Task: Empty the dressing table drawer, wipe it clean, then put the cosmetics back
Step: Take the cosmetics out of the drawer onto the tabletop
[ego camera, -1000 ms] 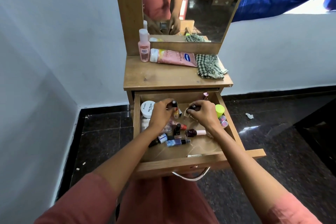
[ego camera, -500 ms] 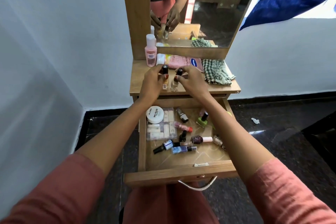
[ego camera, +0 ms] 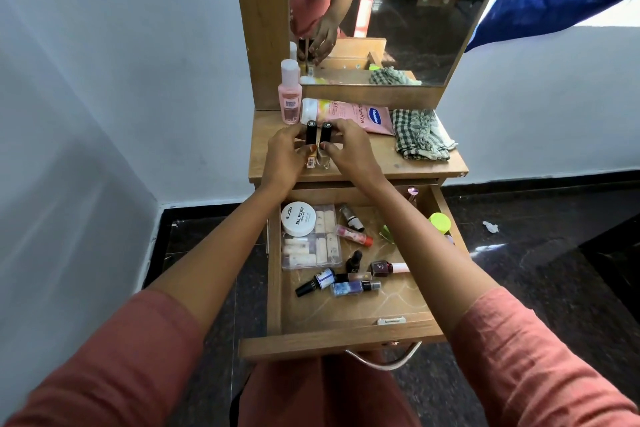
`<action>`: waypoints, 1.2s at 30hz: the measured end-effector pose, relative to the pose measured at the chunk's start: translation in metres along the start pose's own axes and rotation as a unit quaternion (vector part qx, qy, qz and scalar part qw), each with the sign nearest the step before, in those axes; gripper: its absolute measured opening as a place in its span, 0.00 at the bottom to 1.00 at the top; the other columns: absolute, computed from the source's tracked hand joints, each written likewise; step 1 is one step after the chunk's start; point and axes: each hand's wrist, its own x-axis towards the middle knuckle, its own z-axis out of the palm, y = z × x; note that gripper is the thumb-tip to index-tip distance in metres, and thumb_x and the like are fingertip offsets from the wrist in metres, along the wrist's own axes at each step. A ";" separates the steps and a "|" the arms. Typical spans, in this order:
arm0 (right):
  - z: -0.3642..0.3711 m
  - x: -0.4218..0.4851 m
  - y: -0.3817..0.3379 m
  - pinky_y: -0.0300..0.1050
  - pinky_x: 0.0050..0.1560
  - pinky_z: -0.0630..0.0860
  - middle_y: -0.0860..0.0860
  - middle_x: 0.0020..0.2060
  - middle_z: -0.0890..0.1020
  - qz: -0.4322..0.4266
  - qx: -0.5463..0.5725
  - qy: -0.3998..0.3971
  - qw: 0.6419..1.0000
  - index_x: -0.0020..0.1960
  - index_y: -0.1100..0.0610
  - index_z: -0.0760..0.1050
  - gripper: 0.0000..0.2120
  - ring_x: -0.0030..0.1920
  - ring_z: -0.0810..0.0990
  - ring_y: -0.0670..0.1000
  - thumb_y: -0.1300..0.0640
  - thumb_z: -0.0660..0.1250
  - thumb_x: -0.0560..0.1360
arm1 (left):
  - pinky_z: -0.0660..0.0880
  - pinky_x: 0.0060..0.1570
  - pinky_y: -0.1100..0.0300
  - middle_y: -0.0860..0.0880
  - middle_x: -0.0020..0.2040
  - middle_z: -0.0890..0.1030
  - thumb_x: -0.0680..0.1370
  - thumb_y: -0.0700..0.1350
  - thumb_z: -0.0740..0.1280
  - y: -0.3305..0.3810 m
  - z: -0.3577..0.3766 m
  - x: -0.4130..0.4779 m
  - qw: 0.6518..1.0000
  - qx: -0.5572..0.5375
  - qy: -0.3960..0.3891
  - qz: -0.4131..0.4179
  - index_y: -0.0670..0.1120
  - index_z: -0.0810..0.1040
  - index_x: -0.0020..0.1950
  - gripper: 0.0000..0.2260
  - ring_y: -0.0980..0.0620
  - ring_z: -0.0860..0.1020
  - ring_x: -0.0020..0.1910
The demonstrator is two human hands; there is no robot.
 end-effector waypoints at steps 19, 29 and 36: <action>0.024 0.019 0.011 0.29 0.50 0.66 0.60 0.54 0.81 0.040 0.009 0.037 0.998 0.62 0.65 0.73 0.21 0.55 0.79 0.55 0.70 0.67 0.69 | 0.69 0.57 0.64 0.42 0.61 0.78 0.73 0.32 0.66 -0.010 0.007 0.026 1.000 0.023 0.013 -0.012 0.40 0.75 0.62 0.17 0.46 0.76 0.59; 0.031 0.031 0.013 0.36 0.55 0.73 0.60 0.53 0.81 0.049 0.021 0.035 0.998 0.62 0.66 0.72 0.21 0.54 0.79 0.54 0.72 0.65 0.70 | 0.71 0.60 0.60 0.41 0.60 0.78 0.74 0.32 0.64 -0.018 0.005 0.037 0.999 0.009 0.019 -0.041 0.39 0.74 0.63 0.17 0.46 0.76 0.59; 0.016 0.009 0.021 0.29 0.46 0.69 0.59 0.49 0.81 0.058 0.009 0.033 0.998 0.57 0.66 0.75 0.15 0.47 0.77 0.51 0.71 0.66 0.70 | 0.70 0.40 0.78 0.46 0.44 0.75 0.74 0.30 0.63 -0.018 0.006 0.016 0.994 -0.046 0.077 -0.056 0.37 0.76 0.55 0.11 0.53 0.73 0.44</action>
